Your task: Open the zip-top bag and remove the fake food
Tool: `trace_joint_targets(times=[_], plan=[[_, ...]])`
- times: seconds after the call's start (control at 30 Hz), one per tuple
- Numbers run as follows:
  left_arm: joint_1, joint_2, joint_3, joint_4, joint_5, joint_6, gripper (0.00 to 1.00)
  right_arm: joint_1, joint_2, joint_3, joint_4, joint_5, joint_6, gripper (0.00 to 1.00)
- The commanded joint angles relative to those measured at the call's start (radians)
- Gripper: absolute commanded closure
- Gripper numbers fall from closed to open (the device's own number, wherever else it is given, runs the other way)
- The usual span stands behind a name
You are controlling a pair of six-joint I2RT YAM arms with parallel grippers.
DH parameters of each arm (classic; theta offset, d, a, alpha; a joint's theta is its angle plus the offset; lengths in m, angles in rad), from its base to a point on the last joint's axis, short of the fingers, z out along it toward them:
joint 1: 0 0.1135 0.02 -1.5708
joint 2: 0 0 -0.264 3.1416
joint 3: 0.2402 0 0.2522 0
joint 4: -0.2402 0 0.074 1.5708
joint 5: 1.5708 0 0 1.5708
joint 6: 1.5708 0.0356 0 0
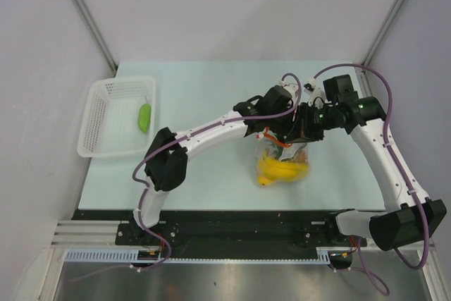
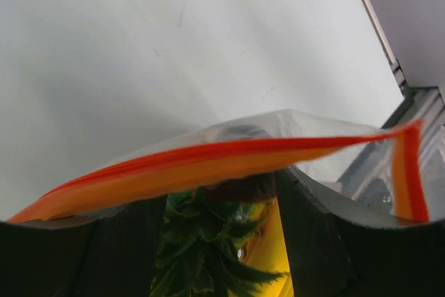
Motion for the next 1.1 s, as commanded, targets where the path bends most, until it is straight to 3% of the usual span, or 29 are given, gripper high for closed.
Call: trace_joint_targets(times=[0.0, 0.13, 0.23, 0.27, 0.3, 0.43, 0.5, 0.53, 0.6, 0.8, 1.0, 1.07], plan=[[-0.008, 0.064, 0.012, 0.047, 0.129, 0.0, 0.34, -0.009, -0.037, -0.004, 0.002, -0.001, 0.01, 1.0], [-0.006, 0.061, -0.038, 0.139, 0.185, -0.008, 0.39, -0.013, -0.04, -0.008, -0.002, 0.001, 0.008, 1.0], [-0.006, 0.066, -0.036, 0.145, 0.216, -0.017, 0.51, -0.018, -0.041, -0.008, -0.004, 0.004, 0.005, 1.0], [-0.005, 0.065, -0.036, 0.141, 0.219, -0.019, 0.63, -0.02, -0.041, -0.007, -0.004, 0.004, 0.007, 1.0], [-0.005, 0.06, -0.038, 0.127, 0.218, -0.02, 0.67, -0.021, -0.04, -0.007, -0.004, 0.001, 0.007, 1.0], [0.006, 0.014, -0.065, 0.119, 0.196, -0.006, 0.74, -0.024, -0.041, -0.008, -0.001, 0.002, 0.005, 1.0], [0.011, -0.015, -0.094, 0.128, 0.186, -0.005, 0.85, -0.026, -0.04, -0.01, 0.002, 0.002, 0.002, 1.0], [0.018, -0.04, -0.099, 0.127, 0.181, -0.003, 0.95, -0.026, -0.043, -0.011, 0.004, 0.002, 0.001, 1.0], [0.022, -0.064, -0.099, 0.11, 0.157, 0.015, 1.0, -0.027, -0.043, -0.013, 0.008, 0.001, 0.001, 1.0], [0.041, -0.15, -0.108, 0.038, 0.06, 0.041, 1.0, -0.027, -0.031, -0.01, 0.048, -0.015, -0.005, 1.0], [0.045, -0.199, -0.159, 0.044, 0.066, 0.058, 1.0, -0.026, 0.044, 0.036, 0.099, -0.064, 0.01, 1.0], [0.045, -0.187, -0.16, 0.048, 0.096, 0.075, 0.95, -0.021, 0.069, 0.053, 0.099, -0.071, 0.007, 1.0]])
